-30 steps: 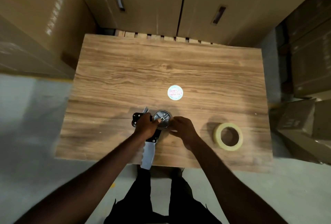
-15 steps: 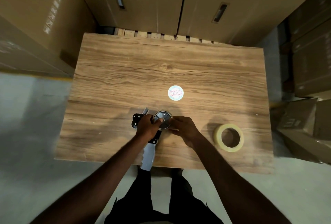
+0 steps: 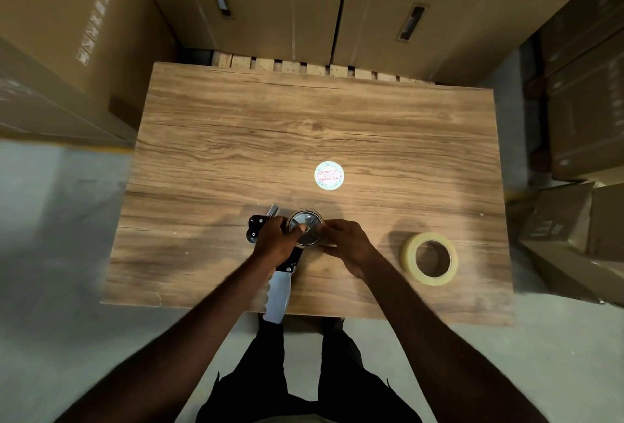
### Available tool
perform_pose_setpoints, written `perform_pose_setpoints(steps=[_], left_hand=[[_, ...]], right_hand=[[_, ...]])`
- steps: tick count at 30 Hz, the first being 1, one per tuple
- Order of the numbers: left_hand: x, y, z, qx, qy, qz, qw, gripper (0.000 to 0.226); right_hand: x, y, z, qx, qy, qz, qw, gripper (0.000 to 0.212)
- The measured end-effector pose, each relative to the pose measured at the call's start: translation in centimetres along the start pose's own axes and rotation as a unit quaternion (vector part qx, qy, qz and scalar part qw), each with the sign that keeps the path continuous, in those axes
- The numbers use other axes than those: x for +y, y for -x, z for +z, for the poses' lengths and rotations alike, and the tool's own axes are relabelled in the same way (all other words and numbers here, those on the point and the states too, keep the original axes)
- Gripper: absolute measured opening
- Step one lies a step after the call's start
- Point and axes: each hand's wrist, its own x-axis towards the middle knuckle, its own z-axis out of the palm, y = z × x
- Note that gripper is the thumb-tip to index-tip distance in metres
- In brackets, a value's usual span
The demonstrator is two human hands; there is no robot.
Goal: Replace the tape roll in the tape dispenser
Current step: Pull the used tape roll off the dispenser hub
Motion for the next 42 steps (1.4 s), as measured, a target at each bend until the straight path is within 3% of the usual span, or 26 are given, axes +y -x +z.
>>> perform_pose_setpoints(steps=[4,10,17,21,27,33,36,42], left_hand=[[0.0,0.0,0.0,-0.014,0.000,-0.014,1.000,0.041],[0.3,0.0,0.1,-0.026,-0.005,-0.009,1.000,0.026],[0.3,0.3,-0.1,-0.031,0.016,-0.014,0.999,0.031],[0.5,0.4,0.2,-0.013,0.027,-0.022,0.999,0.034],[0.4,0.7,0.0,-0.014,0.041,-0.028,0.999,0.048],[0.5,1.1,0.2,0.002,0.057,-0.035,0.998,0.047],[0.4,1.3,0.3,0.012,0.073,-0.031,0.997,0.045],[0.1,1.8,0.2,0.010,0.061,-0.015,0.998,0.043]], right_hand=[[0.1,0.1,-0.2,0.003,0.005,0.001,1.000,0.016],[0.6,0.6,-0.4,-0.002,-0.012,-0.011,1.000,0.033],[1.2,0.7,-1.1,-0.005,-0.068,0.003,0.998,0.026],[0.7,0.6,-1.3,0.001,-0.090,0.035,0.995,0.048],[0.1,0.8,-1.7,-0.019,-0.096,0.059,0.993,0.040],[-0.2,1.2,-1.6,-0.033,-0.112,0.067,0.991,0.048],[0.2,1.1,-1.7,-0.034,-0.078,0.051,0.995,0.035],[0.9,1.3,-1.9,0.000,-0.020,0.014,1.000,0.035]])
